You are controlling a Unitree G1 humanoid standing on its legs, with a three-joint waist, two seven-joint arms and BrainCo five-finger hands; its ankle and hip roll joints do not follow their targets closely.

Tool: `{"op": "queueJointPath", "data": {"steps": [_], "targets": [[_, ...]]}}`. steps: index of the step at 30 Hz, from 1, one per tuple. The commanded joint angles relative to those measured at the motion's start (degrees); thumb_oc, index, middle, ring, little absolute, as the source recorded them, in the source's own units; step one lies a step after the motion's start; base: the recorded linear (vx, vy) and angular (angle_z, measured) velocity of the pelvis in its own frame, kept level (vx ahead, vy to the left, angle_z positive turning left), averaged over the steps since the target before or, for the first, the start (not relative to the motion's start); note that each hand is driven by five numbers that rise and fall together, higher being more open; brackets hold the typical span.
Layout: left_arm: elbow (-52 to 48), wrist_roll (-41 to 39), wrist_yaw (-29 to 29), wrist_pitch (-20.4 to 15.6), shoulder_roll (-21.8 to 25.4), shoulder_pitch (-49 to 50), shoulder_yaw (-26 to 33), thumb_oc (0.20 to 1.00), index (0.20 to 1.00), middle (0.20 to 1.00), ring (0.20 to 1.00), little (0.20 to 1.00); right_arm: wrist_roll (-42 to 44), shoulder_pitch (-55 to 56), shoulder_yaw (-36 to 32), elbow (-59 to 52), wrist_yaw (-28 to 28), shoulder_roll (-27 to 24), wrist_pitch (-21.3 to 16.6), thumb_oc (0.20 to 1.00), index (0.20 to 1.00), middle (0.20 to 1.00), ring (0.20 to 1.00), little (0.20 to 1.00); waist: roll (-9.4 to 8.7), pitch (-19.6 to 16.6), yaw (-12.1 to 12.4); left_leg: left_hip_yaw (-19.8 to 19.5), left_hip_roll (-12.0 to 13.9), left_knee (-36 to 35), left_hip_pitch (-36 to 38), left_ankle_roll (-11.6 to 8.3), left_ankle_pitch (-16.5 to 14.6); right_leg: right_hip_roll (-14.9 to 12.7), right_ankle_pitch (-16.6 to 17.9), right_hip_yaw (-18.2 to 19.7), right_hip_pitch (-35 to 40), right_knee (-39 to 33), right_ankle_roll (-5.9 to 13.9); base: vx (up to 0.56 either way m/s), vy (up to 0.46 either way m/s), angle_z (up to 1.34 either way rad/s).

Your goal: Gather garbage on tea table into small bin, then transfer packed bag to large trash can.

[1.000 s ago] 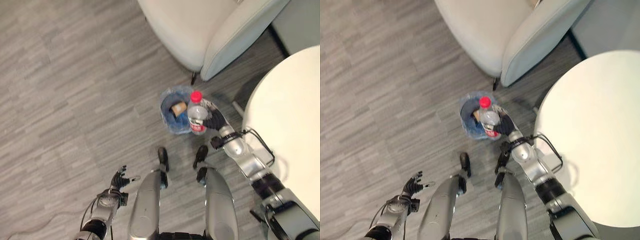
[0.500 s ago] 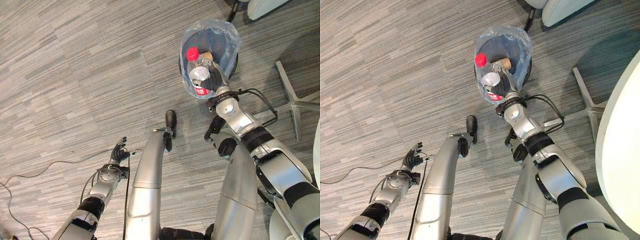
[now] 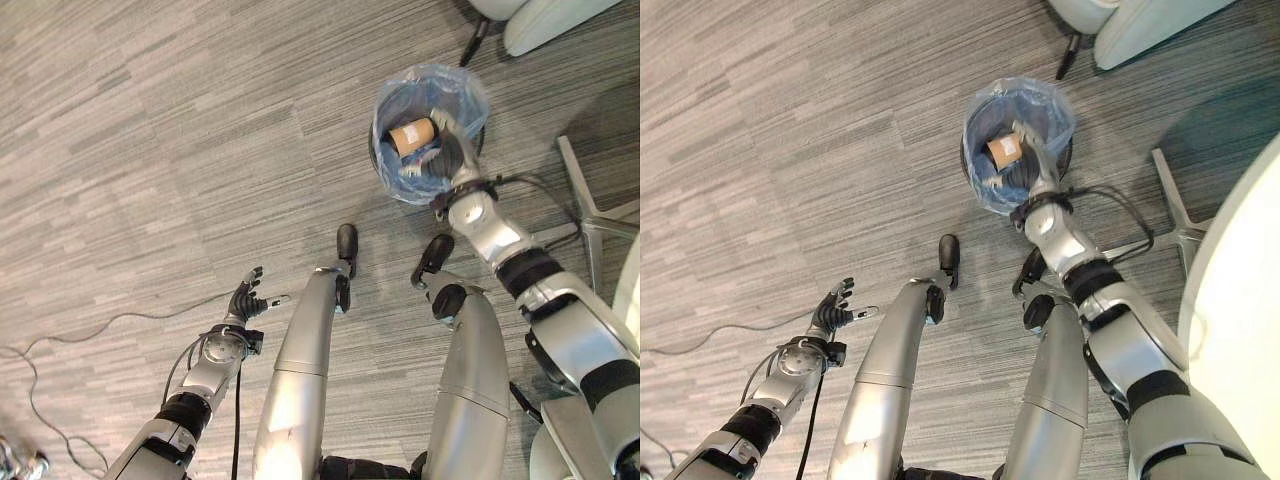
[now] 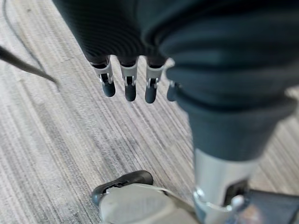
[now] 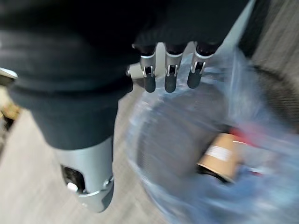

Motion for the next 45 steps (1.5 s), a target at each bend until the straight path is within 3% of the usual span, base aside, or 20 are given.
{"op": "queueJointPath", "data": {"steps": [1,6,14,15,16,23,32,34,38,39,43,44,45], "targets": [[0.67,1.38,0.91,-0.66,-0.15,4.08,1.56,1.0,1.0,1.0,1.0,1.0,-13.85,0.37,4.47,-3.47,-0.35,-2.09,0.26,1.0,1.0,1.0,1.0,1.0,0.82,-3.93,-0.01,-3.5,-0.8,-0.19,0.33,-1.39,-5.63,1.42,-5.94,3.1,3.23,-2.19,4.21,0.0,-0.048,-0.12],[0.02,1.34,1.34,-0.92,1.1,3.8,1.21,1.0,1.0,1.0,1.0,1.0,-22.16,-2.02,9.9,2.82,-0.14,-0.96,2.85,1.0,1.0,1.0,1.0,1.0,1.26,-3.95,0.11,-3.78,-0.9,0.3,-1.39,-1.66,-5.51,1.16,-6.11,2.92,1.54,-1.44,4.42,0.0,-0.038,-0.01],[-0.73,-1.49,2.26,-1.89,2.22,2.84,0.3,1.0,1.0,1.0,1.0,1.0,-22.31,-6.38,13.62,14.65,0.27,3.62,4.87,1.0,1.0,1.0,1.0,1.0,2.91,-3.41,1.13,-3.9,-2.37,2.93,-6.82,-1.49,-4.93,0.15,-6.54,4.38,-4.28,2.3,3.79,0.01,-0.008,0.08],[-0.89,-1.54,2.43,-1.92,2.15,2.59,-0.05,1.0,1.0,1.0,1.0,1.0,-21.55,-5.84,13.81,17.12,0.96,5.21,5.11,0.269,0.269,0.269,0.269,0.269,3.28,-3.44,1.43,-3.84,-2.7,4.21,-8.11,-1.38,-4.99,-0.01,-6.78,4.87,-5.83,3.82,3.35,0.02,0.002,0.14],[-0.81,-1.44,2.41,-1.83,1.96,2.51,-0.2,1.0,1.0,1.0,1.0,1.0,-20.8,-4.88,13.34,17.47,1.34,5.99,4.98,0.2,0.2,0.2,0.2,0.2,3.3,-3.55,1.57,-3.73,-2.75,4.71,-8.59,-1.29,-5.06,0.07,-6.77,5.04,-6.23,4.29,3.24,0.01,0.003,0.11],[-0.99,-0.98,2.05,-1.43,0.7,2.19,0.46,1.0,1.0,1.0,1.0,1.0,-15.26,-1.46,8.65,10.64,0.43,3.56,3.22,0.2,0.2,0.2,0.2,0.2,2.41,-3.83,0.74,-3.37,-2.25,2.8,-6.94,-1.08,-4.8,1.05,-5.5,4.89,-4.78,2.34,3.8,-0.03,0.012,-0.04],[0.76,0.46,1.54,-0.19,-0.38,2.58,3.13,1.0,1.0,1.0,1.0,1.0,-10.24,4.14,0.71,-4.86,-0.29,2.11,0.75,0.2,0.2,0.2,0.2,0.2,0.9,-5.1,-0.58,-3.63,-1.11,-6.31,3.22,-1.67,-3.09,2.46,-2.45,3.14,5.29,-6.51,5.54,-0.05,-0.009,-0.07],[0.02,1.22,1.13,0.15,-0.82,3.67,4.35,1.0,1.0,1.0,1.0,1.0,-2.39,10.66,-5.12,-15.57,1.9,3.26,-2.29,0.2,0.2,0.2,0.2,0.2,-0.18,-5.61,-1.3,-3.61,-0.92,-11.32,10.9,-2.2,-2.2,2.72,-0.61,1.82,12.85,-11.32,6.64,-0.02,-0.016,-0.01],[-0.25,1.39,0.25,0.76,-1.16,5.22,5.91,1.0,1.0,1.0,1.0,1.0,3.98,17.67,-9.28,-25.32,5.14,4.59,-4.93,0.2,0.2,0.2,0.2,0.2,-1.27,-5.99,-2.3,-3.48,-0.98,-16.65,19.74,-2.54,-1.63,2.92,1.44,0.98,21.14,-17.08,7.49,0.02,0.012,-0.04],[-1.0,1.4,-0.15,0.86,-1.35,7.15,7.33,1.0,1.0,1.0,1.0,1.0,8.27,22.48,-11.42,-31.83,7.93,5.57,-6.55,0.2,0.2,0.2,0.2,0.2,-2.19,-6.58,-2.91,-2.98,-1.01,-20.76,26.83,-2.81,-1.18,3.24,3.01,0.44,27.65,-21.46,8.31,0.07,0.051,-0.09],[-1.6,1.01,-0.78,1.11,-2.02,10.34,9.11,1.0,1.0,1.0,1.0,1.0,13.36,28.48,-13.82,-39.04,11.27,7.07,-7.95,0.2,0.2,0.2,0.2,0.2,-3.18,-7.7,-3.29,-2.35,-0.96,-26.42,36.67,-2.92,-0.32,3.97,4.96,-0.33,37.39,-28.16,9.39,0.06,0.041,-0.18],[-2.28,0.74,-1.36,1.27,-2.49,13.06,10.28,1.0,1.0,1.0,1.0,1.0,15.93,32.1,-15.25,-42.36,13.33,8.03,-8.52,0.2,0.2,0.2,0.2,0.2,-4.15,-9.6,-3.79,-1.37,-1.04,-29.97,42.07,-2.6,1.53,4.01,7.47,-1.02,42.85,-32.71,9.52,0.03,0.048,-0.19],[-2.3,0.74,-1.36,1.28,-2.48,13.1,10.27,1.0,1.0,1.0,1.0,1.0,15.92,32.14,-15.25,-42.4,13.33,8.03,-8.5,0.2,0.2,0.2,0.2,0.2,-4.15,-9.51,-3.78,-1.37,-1.03,-30.07,42.25,-2.61,1.56,4.03,7.49,-1.03,43.03,-32.79,9.52,0.05,0.046,-0.16]]}}
